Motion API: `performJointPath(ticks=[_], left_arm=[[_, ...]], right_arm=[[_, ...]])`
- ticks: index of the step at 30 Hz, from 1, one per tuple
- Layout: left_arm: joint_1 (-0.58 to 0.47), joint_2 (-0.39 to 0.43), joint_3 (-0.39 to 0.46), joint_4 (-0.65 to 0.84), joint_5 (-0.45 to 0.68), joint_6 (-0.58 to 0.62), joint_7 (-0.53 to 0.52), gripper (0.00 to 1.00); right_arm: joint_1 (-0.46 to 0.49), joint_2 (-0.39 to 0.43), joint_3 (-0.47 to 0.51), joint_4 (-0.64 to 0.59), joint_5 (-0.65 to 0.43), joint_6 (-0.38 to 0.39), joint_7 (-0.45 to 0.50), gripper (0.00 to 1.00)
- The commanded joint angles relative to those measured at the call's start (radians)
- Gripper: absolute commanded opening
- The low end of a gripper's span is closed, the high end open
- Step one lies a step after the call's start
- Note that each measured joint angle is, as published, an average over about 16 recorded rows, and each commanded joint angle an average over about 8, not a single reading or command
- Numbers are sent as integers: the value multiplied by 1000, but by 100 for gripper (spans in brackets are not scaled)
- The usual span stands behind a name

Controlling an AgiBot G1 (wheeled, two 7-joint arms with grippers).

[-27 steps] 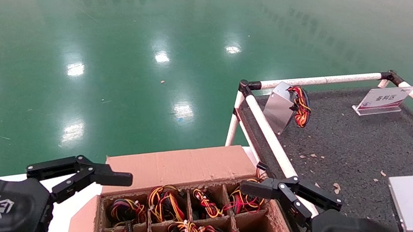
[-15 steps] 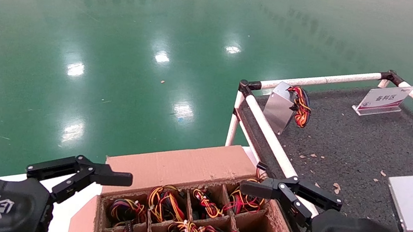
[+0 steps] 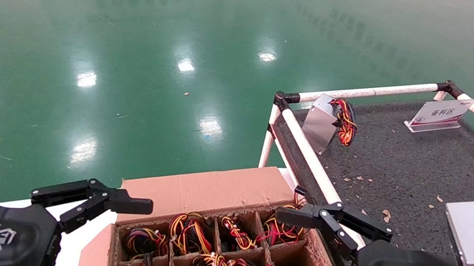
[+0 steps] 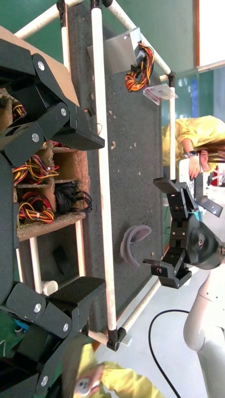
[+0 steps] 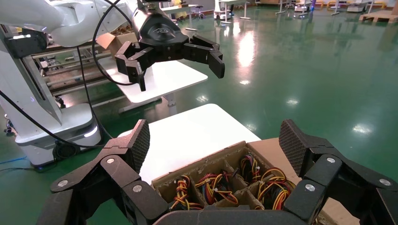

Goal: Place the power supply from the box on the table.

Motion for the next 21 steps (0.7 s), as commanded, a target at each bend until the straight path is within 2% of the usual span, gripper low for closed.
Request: performJointPath(ticks=[1, 21], left_arm=[[0, 0, 0, 0, 0, 0, 0, 0], [0, 0, 0, 0, 0, 0, 0, 0]], right_arm=[[0, 0, 0, 0, 0, 0, 0, 100], [0, 0, 0, 0, 0, 0, 0, 100]])
